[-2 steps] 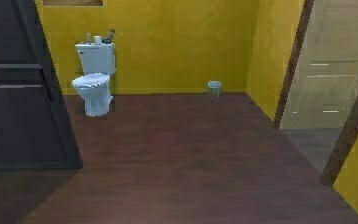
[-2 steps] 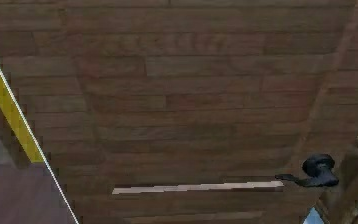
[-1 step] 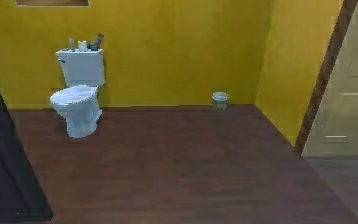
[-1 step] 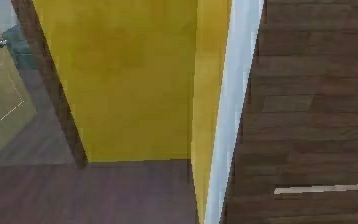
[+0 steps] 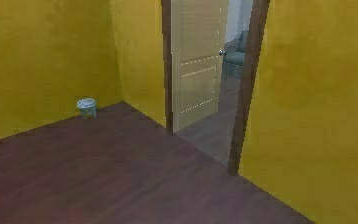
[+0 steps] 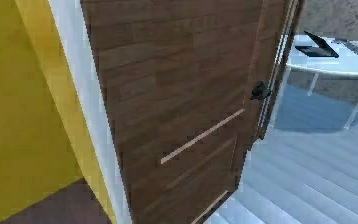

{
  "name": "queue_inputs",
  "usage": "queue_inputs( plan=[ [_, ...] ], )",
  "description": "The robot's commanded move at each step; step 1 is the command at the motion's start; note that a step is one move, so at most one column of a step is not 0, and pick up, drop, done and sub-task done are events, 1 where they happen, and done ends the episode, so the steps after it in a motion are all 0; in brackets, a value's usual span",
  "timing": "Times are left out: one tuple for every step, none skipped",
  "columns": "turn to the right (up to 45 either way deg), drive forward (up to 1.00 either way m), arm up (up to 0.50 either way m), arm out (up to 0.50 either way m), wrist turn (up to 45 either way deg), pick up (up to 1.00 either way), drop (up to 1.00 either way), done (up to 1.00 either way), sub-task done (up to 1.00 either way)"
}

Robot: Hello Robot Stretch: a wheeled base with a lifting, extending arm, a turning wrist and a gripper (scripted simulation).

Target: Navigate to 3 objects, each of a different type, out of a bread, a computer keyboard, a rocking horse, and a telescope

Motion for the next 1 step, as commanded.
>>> queue_inputs(
  plan=[
    [0.0, 1.0, 0.0, 0.0, 0.0, 0.0, 0.0, 0.0, 0.0]
  ],
)
